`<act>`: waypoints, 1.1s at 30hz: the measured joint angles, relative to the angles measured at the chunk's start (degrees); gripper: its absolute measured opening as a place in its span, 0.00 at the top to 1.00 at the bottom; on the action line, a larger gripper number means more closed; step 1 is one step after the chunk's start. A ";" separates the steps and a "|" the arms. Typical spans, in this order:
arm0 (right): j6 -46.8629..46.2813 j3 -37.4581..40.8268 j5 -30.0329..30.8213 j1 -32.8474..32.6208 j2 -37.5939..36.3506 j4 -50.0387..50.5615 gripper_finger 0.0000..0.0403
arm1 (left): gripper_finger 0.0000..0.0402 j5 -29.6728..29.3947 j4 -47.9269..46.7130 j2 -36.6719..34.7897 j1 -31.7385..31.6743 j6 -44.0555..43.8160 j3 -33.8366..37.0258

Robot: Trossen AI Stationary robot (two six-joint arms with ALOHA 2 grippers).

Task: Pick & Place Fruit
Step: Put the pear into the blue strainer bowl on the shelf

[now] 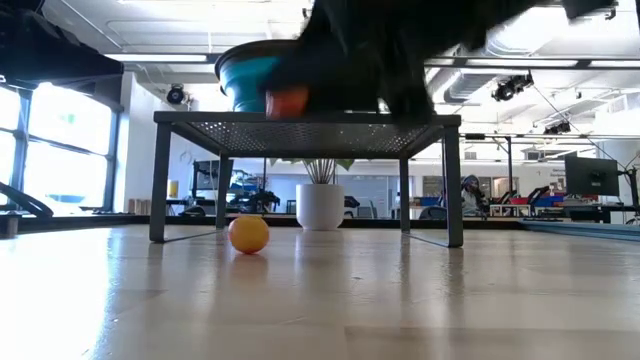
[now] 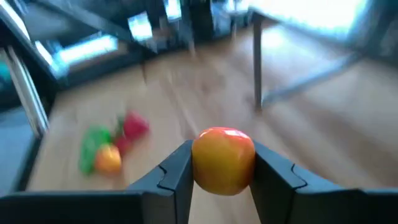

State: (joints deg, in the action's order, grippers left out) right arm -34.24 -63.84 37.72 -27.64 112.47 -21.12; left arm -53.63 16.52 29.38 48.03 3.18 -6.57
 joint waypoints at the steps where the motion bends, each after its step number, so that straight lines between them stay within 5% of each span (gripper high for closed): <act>1: 0.95 0.01 0.84 -0.12 -1.25 -0.25 0.70 | 1.00 -0.02 0.02 -0.02 0.00 0.00 0.00; 15: 18.11 -0.07 11.47 2.78 -15.13 -1.02 0.71 | 1.00 0.00 0.04 0.00 -0.01 0.00 0.00; 33: 15.00 -0.06 5.33 17.24 -17.16 6.41 0.66 | 1.00 0.00 0.04 0.00 -0.02 0.00 0.00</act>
State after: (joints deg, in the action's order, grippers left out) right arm -19.24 -63.90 43.05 -10.39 95.31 -14.71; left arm -53.63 16.56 29.39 48.01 3.18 -6.57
